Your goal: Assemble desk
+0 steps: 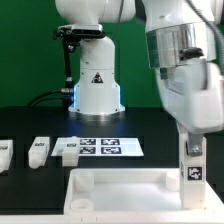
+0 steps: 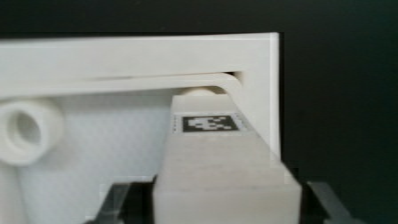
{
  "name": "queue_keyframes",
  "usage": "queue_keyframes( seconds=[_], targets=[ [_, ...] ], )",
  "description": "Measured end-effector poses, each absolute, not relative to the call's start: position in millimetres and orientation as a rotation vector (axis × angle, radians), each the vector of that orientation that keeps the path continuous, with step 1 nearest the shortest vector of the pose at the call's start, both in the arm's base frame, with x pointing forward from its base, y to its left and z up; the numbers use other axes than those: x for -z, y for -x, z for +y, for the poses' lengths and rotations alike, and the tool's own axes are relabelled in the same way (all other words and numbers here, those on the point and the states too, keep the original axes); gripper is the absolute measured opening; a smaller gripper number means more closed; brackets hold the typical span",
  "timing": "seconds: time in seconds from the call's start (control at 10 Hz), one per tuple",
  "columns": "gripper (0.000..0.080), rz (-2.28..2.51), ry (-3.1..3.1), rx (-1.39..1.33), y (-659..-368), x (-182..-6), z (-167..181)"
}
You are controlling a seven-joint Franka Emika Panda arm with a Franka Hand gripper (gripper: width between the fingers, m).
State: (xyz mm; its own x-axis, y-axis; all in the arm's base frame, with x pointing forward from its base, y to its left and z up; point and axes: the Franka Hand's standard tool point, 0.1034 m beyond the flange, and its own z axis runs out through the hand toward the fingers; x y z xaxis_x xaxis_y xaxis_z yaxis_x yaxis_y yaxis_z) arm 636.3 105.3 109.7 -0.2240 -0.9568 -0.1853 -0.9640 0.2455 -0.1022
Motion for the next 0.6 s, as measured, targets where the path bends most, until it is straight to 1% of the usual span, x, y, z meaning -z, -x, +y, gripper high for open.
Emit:
queue_keyframes(
  seconds=[0.2, 0.3, 0.4, 0.5, 0.6],
  targets=[
    [0.0287, 2.176, 1.967, -0.023, -636.6, -109.7, 105.8],
    [0.0456, 1.916, 2.220, 0.018, -636.7, -110.0, 110.0],
    [0.0609, 1.701, 2.392, 0.026, -633.8, -108.3, 116.0],
    [0.0609, 1.588, 2.471, 0.024, -631.7, -107.2, 118.5],
    [0.0638, 1.542, 2.503, 0.034, -632.3, -107.3, 116.6]
  ],
)
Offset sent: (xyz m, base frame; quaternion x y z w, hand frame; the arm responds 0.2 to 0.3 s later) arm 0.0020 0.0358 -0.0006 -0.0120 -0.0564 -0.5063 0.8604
